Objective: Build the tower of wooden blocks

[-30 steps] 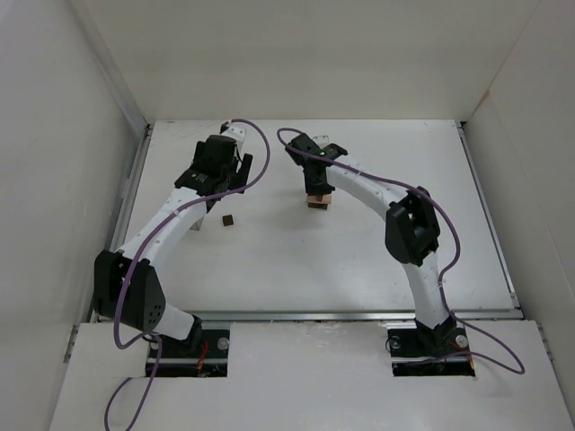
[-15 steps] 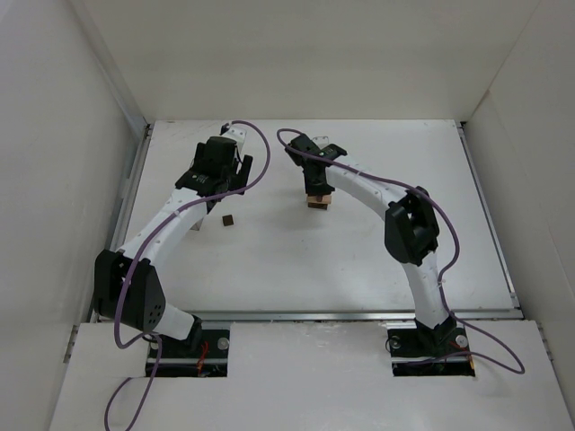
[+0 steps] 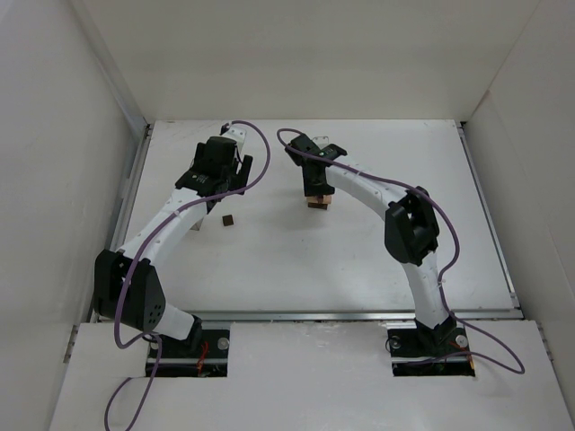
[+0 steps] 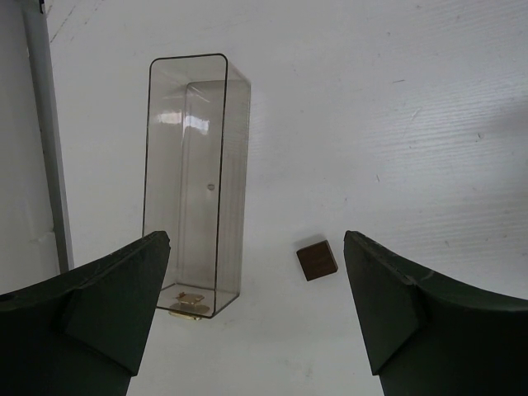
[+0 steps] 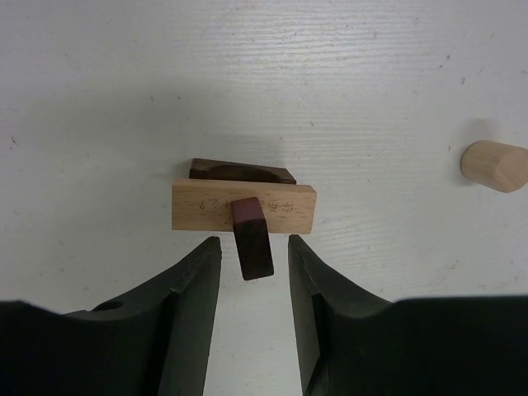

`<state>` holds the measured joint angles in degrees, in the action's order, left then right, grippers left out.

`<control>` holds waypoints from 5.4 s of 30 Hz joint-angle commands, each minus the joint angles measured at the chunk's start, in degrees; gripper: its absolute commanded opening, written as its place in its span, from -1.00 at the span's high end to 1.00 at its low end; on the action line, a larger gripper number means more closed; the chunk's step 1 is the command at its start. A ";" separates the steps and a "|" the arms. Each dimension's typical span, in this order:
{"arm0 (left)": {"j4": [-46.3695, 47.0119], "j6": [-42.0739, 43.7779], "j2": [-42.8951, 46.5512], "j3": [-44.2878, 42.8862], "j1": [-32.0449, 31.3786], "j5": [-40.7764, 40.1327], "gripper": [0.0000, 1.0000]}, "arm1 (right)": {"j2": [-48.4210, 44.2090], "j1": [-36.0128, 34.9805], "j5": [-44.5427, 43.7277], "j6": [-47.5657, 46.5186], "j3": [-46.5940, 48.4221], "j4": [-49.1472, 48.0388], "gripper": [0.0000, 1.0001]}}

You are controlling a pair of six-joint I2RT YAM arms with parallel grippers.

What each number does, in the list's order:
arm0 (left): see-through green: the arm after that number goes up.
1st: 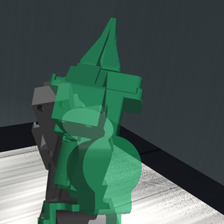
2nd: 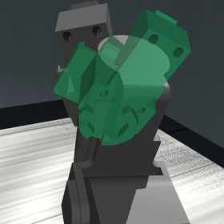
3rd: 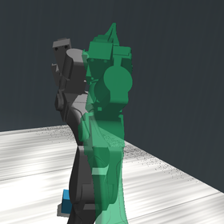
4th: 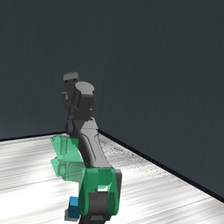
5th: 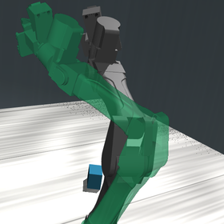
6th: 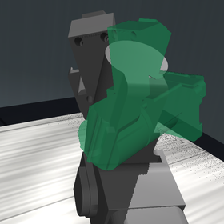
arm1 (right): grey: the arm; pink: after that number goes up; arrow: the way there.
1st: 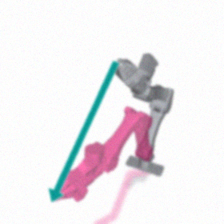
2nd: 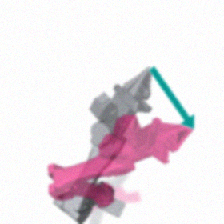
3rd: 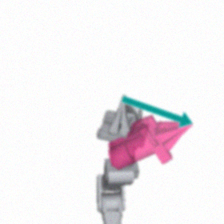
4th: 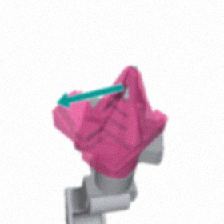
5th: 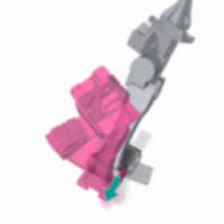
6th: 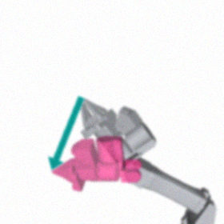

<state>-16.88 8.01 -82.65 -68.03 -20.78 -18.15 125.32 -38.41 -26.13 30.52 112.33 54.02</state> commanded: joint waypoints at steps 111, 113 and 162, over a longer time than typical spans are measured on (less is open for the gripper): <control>-9.65 38.82 -10.85 5.99 0.38 22.99 -0.79 | -17.39 4.49 5.56 0.68 -10.56 -9.01 -0.26; -12.29 40.23 -12.61 4.40 0.91 23.51 -0.76 | -17.91 4.49 5.56 0.15 -11.69 -9.02 -0.26; -15.47 35.77 -13.26 -16.50 3.73 32.99 1.00 | -25.19 8.88 15.64 -1.43 -17.93 -18.13 -0.26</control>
<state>-34.39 46.39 -106.45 -77.67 -15.49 9.87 106.94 -31.73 -16.08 29.56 96.44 43.66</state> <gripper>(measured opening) 0.312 0.627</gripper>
